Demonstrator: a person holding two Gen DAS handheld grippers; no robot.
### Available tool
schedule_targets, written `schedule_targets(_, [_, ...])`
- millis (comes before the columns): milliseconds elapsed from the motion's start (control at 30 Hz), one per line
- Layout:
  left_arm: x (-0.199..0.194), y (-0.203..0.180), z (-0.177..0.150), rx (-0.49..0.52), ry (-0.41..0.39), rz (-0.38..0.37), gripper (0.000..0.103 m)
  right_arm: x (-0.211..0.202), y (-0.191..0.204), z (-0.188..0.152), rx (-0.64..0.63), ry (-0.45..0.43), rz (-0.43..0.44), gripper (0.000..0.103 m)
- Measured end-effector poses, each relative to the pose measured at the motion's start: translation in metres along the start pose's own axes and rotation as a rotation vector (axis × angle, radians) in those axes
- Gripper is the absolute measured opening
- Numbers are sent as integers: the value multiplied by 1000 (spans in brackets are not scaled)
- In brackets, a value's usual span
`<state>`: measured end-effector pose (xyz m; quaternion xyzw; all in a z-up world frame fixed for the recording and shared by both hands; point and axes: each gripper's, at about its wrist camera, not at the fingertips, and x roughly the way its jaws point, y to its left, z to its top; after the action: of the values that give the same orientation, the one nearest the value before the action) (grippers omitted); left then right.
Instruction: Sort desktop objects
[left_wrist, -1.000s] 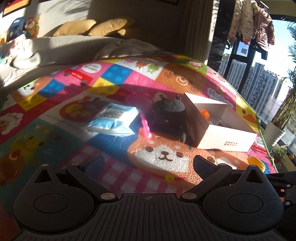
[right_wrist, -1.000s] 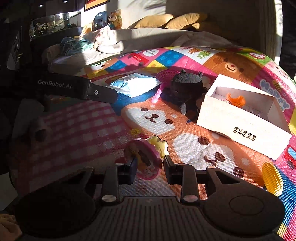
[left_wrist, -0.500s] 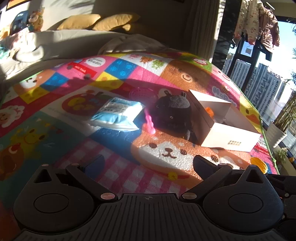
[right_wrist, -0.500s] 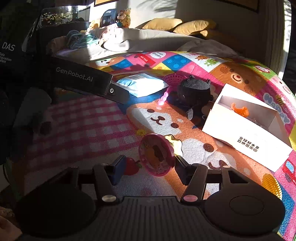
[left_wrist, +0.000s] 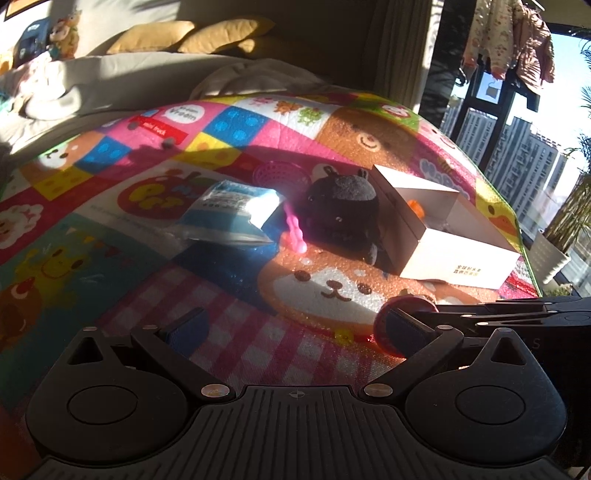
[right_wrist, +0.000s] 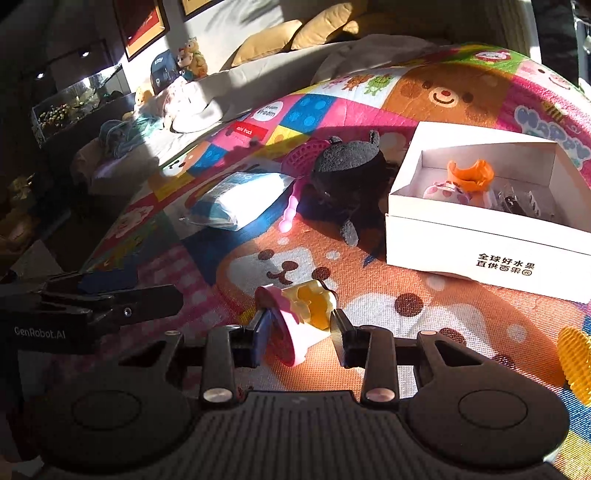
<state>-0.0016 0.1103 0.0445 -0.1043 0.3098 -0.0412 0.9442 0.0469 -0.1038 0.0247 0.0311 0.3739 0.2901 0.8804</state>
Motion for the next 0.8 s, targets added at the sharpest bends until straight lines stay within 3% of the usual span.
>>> schedule_targets(67, [-1,-3,-1,28,-2,-10,103,0,-8,4,44,-12,25,35])
schedule_targets(200, [3,-17,-6,130,12,-23,103,-3,-1,3,-70,-59,-9,37])
schedule_targets(400, [17,-65,-29,437,38,-56,103,10,1,10,-136,-33,-12,52])
schedule_targets(500, [22,-78,-32,490,30,-70,103,16,-9,15,-62,1,28,43])
schedule_targets(700, [33,-83,-21,471,-47,-70,103,9,-55,12,187,19,98,42])
schedule_targets(800, [48,-95,-16,531,-65,-100,103,8,-80,7,330,31,167,42])
